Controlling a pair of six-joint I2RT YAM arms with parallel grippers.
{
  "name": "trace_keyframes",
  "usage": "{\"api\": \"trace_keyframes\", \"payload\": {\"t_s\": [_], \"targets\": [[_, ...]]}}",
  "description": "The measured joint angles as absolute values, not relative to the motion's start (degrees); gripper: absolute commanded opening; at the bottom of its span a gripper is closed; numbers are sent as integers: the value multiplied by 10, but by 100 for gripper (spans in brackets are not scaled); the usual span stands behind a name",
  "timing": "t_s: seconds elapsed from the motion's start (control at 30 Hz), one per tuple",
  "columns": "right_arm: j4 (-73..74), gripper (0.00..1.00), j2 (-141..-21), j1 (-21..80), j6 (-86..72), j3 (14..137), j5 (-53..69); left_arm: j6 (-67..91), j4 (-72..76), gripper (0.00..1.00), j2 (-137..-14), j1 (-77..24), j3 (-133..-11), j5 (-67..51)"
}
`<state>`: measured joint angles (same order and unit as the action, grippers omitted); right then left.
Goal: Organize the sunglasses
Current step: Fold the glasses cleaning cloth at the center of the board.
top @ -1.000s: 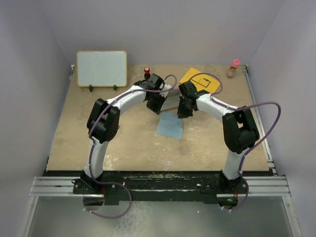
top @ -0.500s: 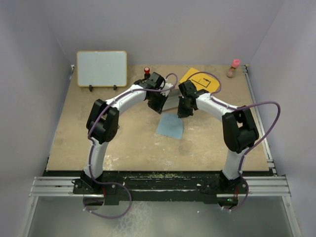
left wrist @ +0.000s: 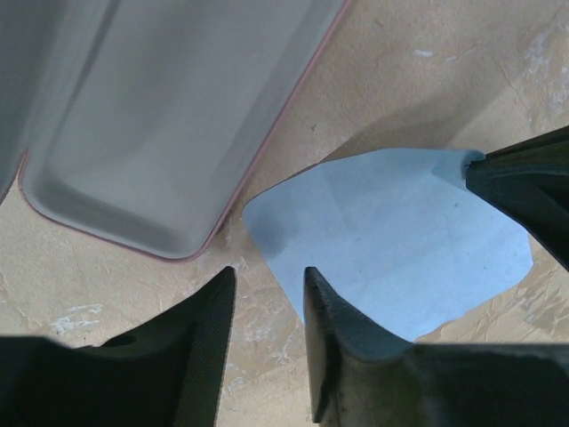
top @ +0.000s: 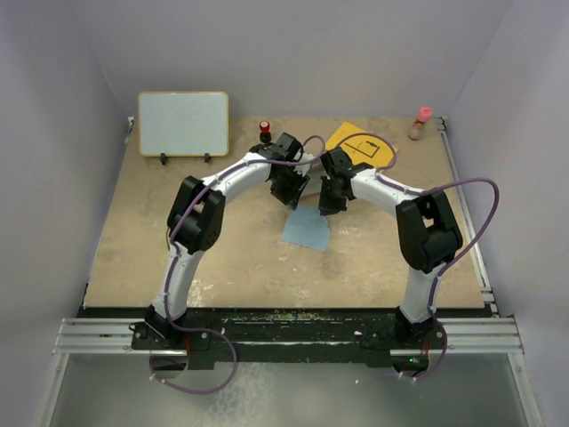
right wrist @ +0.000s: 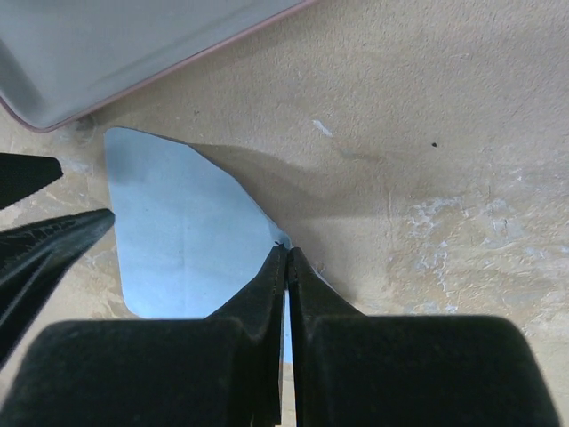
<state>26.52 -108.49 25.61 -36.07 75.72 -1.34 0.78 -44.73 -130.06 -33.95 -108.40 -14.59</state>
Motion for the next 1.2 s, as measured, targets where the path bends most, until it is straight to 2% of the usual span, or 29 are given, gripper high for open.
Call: {"api": "trace_keyframes", "payload": {"t_s": [0.03, 0.13, 0.73, 0.9, 1.07, 1.17, 1.2], "targets": [[265, 0, -1085, 256, -361, 757, -13, 9, -446, 51, -1301, -341, -1084, -145], [262, 0, -1085, 256, -363, 757, -13, 15, -444, 53, -1301, -346, -1083, -143], [260, 0, -1085, 248, -365, 752, -5, 48, -442, 53, -1343, -359, -1128, -116], [258, 0, -1085, 246, -365, 752, -5, 54, -435, 50, -1342, -370, -1123, -101], [258, 0, -1089, 243, -365, 752, -5, 57, -408, 29, -1329, -385, -1095, -91], [258, 0, -1095, 243, -366, 752, -5, 65, -401, 6, -1328, -394, -1091, -83], [259, 0, -1096, 243, -367, 752, -5, 67, -400, 5, -1329, -395, -1090, -79]]}}
